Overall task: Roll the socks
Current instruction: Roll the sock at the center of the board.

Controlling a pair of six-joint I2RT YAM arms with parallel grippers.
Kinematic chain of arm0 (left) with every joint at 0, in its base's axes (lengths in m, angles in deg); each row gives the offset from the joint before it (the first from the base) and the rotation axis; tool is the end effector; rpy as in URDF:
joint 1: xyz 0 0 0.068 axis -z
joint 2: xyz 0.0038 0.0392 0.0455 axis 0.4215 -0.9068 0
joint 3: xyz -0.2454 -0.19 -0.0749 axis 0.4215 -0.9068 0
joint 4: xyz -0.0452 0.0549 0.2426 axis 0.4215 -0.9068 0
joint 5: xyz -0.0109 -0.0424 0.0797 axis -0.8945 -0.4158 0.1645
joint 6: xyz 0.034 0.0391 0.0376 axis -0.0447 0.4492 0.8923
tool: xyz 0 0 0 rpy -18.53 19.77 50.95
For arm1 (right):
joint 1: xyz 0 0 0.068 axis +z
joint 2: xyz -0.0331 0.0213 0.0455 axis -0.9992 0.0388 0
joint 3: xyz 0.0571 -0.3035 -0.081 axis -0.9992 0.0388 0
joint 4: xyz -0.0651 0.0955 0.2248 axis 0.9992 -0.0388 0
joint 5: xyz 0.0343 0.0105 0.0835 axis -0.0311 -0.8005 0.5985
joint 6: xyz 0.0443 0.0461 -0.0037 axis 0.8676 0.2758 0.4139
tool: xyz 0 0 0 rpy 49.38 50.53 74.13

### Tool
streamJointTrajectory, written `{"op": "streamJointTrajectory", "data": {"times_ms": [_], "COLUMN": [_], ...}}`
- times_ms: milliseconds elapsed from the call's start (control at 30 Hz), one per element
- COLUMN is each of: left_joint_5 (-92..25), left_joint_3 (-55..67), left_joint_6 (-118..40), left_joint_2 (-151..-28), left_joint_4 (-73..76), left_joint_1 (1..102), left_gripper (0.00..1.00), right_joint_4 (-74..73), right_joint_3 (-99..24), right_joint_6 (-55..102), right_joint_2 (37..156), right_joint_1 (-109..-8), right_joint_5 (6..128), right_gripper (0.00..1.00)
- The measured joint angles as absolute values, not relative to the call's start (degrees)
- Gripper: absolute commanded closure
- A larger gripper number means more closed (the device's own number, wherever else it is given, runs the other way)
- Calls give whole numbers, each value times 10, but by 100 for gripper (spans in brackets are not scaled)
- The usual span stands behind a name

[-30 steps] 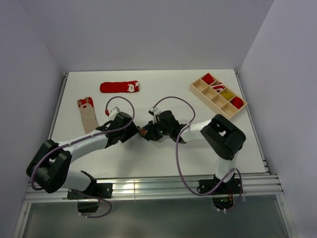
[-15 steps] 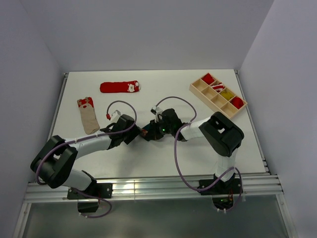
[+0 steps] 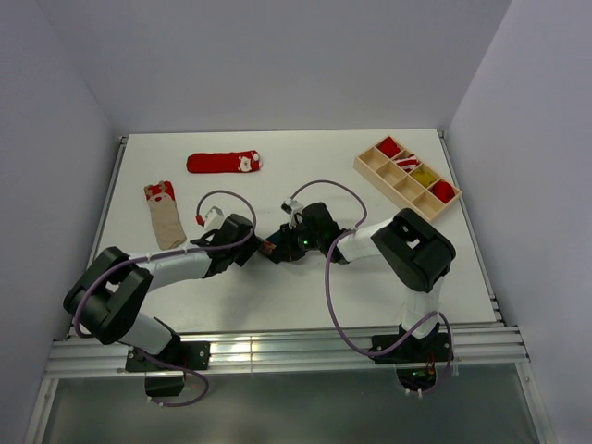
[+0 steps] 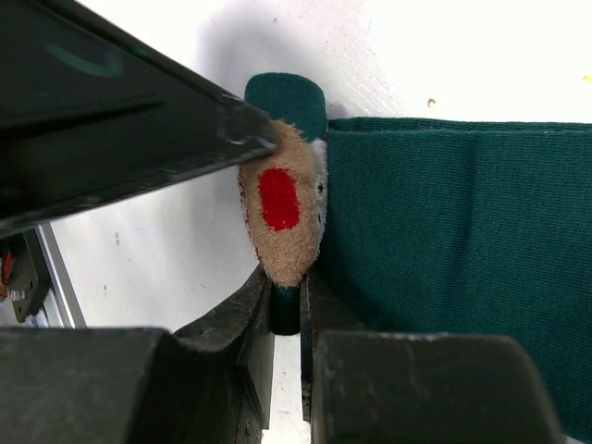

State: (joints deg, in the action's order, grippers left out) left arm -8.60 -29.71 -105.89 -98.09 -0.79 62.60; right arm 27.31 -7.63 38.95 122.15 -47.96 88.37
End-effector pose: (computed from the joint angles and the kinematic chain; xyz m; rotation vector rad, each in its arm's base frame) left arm 0.2242 -0.1551 0.1986 -0.9883 2.2472 -0.6097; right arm 0.2722 0.2587 0.1682 -0.6718 2.2191 1.1461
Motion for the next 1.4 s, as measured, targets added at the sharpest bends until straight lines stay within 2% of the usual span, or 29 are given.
{"op": "streamJointTrajectory", "data": {"times_ms": [133,200,233,267,300,333,433,567,700,900,1133,1400], "left_joint_5": [-88,-88,-89,-88,-88,-88,-88,-88,-88,-85,-84,-82], "left_joint_3": [-280,-270,-266,-264,-261,-257,-249,-248,-247,-245,-238,-224], "left_joint_6": [-1058,-1057,-1054,-1050,-1048,-1045,-1037,-1028,-1022,-1011,-992,-945], "left_joint_2": [-1009,-1019,-1022,-1024,-1027,-1028,-1030,-1030,-1030,-1030,-1032,-1032], "left_joint_4": [-9,-9,-9,-10,-12,-15,-25,-30,-31,-33,-39,-60], "left_joint_1": [629,631,632,633,634,635,636,641,642,645,652,664], "left_gripper": [61,74,86,91,95,100,100,100,100,100,100,100], "right_joint_4": [273,273,272,271,270,270,266,243,213,177,122,103], "right_joint_3": [-76,-76,-77,-77,-77,-77,-77,-69,-47,-39,-78,-170], "right_joint_6": [389,389,389,389,389,390,395,401,407,415,415,412], "right_joint_2": [1222,1222,1222,1222,1222,1221,1216,1190,1133,1071,1143,1222], "right_joint_1": [-480,-480,-480,-480,-480,-480,-480,-486,-503,-536,-560,-572], "right_joint_5": [883,883,883,883,883,883,886,887,880,814,760,760], "right_gripper": [100,100,97,92,81,76,64,57,57,64,67,67]}}
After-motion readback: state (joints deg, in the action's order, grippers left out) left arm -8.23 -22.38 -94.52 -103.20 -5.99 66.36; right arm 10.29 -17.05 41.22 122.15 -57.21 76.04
